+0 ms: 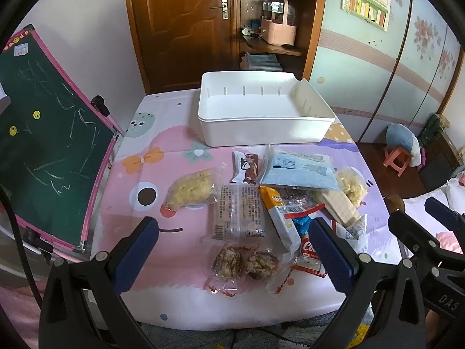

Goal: Organize snacks

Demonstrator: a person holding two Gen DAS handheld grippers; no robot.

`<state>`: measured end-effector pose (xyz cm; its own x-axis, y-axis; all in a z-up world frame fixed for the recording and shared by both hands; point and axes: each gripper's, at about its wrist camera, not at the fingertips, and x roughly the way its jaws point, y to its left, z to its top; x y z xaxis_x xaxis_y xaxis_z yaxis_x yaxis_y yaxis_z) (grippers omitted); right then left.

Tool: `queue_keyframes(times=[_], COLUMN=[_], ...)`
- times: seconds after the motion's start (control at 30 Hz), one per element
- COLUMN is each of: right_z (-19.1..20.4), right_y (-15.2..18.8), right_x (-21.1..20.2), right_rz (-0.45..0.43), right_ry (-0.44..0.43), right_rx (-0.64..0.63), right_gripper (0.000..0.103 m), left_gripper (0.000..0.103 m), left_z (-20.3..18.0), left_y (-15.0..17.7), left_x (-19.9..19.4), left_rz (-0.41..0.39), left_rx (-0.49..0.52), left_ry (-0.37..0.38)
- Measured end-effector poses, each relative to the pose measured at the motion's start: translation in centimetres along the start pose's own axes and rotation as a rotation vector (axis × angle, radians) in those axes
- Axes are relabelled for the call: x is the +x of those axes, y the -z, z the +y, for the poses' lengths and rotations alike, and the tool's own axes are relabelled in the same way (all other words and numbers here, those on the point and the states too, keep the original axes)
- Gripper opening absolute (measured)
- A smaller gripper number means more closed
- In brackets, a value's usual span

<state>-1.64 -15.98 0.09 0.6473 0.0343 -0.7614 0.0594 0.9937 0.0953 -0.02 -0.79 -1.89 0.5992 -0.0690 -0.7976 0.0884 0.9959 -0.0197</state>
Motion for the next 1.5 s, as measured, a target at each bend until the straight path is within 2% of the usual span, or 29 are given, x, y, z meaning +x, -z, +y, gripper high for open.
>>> queue_keyframes(times=[0.27, 0.97, 1.17, 1.27, 1.3, 1.4, 1.5], right_z=[0.0, -0.2, -2.2, -3.3, -3.6, -4.1, -3.4], right_y=[0.0, -0.2, -0.8, -0.8, -0.8, -0.8, -0.9], right_x=[0.0, 0.4, 3.2, 5.2, 5.9, 7.6, 8.9], right_rz=[0.001, -0.003, 0.029, 0.07, 0.083, 0.11, 0.106], right_ry=[0.0, -0.003, 0.049, 0.075, 0.084, 0.07, 0.075], right_rx=[0.0, 0.003, 0.03, 0.038, 0.042, 0.038, -0.026], right_gripper=[0.093, 0.093, 0.092, 0.083, 0.08, 0.079, 0.079], left_gripper=[0.103, 0.103, 0.103, 0.103, 0.103, 0.103, 0.103], left_z=[-0.6, 0.5, 3.1, 4.9, 5.5, 7.2, 8.2], left_y=[-0.4, -0.5, -2.1, -2.8, -3.0, -3.5, -3.5], left_x=[-0.8, 0.1, 2.0, 3.3, 3.9, 5.6, 7.9], left_rz=[-0.05, 0.0, -0.016, -0.01, -0.005, 0.028, 0.083], left_rx=[0.038, 0.021, -0.012, -0.038, -0.048, -0.073, -0.06], left_ry=[-0.014, 0.007, -0.056, -0.083, -0.089, -0.095, -0.069])
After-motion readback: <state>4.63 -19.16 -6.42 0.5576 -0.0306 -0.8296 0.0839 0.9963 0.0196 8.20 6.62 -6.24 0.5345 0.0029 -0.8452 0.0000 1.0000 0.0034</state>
